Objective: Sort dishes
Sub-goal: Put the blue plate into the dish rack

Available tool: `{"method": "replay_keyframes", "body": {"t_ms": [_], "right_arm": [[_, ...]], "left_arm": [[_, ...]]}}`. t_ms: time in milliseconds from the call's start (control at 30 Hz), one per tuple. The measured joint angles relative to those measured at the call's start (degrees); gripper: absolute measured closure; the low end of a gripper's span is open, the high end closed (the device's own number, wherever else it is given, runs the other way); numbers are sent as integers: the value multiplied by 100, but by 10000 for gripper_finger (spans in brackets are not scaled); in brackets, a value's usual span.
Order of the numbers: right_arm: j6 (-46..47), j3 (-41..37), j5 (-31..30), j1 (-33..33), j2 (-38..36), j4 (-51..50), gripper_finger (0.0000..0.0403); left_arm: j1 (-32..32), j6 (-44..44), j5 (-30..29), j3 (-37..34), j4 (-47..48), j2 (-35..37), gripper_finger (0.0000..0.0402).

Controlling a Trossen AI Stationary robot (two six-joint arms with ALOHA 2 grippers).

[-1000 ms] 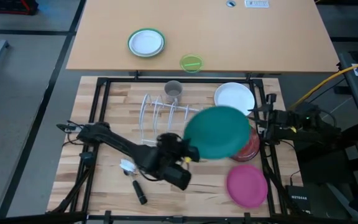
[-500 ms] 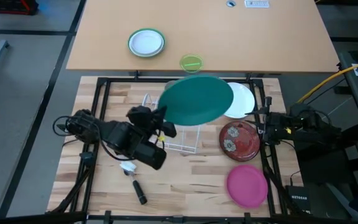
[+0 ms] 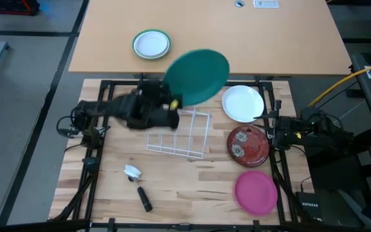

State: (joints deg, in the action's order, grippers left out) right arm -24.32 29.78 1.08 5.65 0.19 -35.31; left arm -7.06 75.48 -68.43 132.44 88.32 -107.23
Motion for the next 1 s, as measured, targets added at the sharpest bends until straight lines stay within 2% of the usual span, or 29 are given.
{"method": "replay_keyframes", "body": {"t_ms": [200,300,500,600,700,800,1000], "right_arm": [[0,2,-23,0,0,7,276],[-3,2,-204,0,0,-16,276],[65,2,-442,0,0,-76,276],[71,2,-448,0,0,-75,276],[96,2,-461,0,0,-78,276],[105,1,-461,0,2,-82,276],[186,-141,-722,0,7,-47,276]], "left_arm": [[1568,-1493,1702,32,-645,38,401],[2335,-2082,2331,33,-1013,38,401],[3423,-2284,3198,250,-958,98,401],[3726,-1963,3828,214,-493,254,401],[3947,-1496,4222,207,286,417,401],[4015,-1582,4317,139,19,621,401],[4044,-1393,4240,225,152,930,401]]}}
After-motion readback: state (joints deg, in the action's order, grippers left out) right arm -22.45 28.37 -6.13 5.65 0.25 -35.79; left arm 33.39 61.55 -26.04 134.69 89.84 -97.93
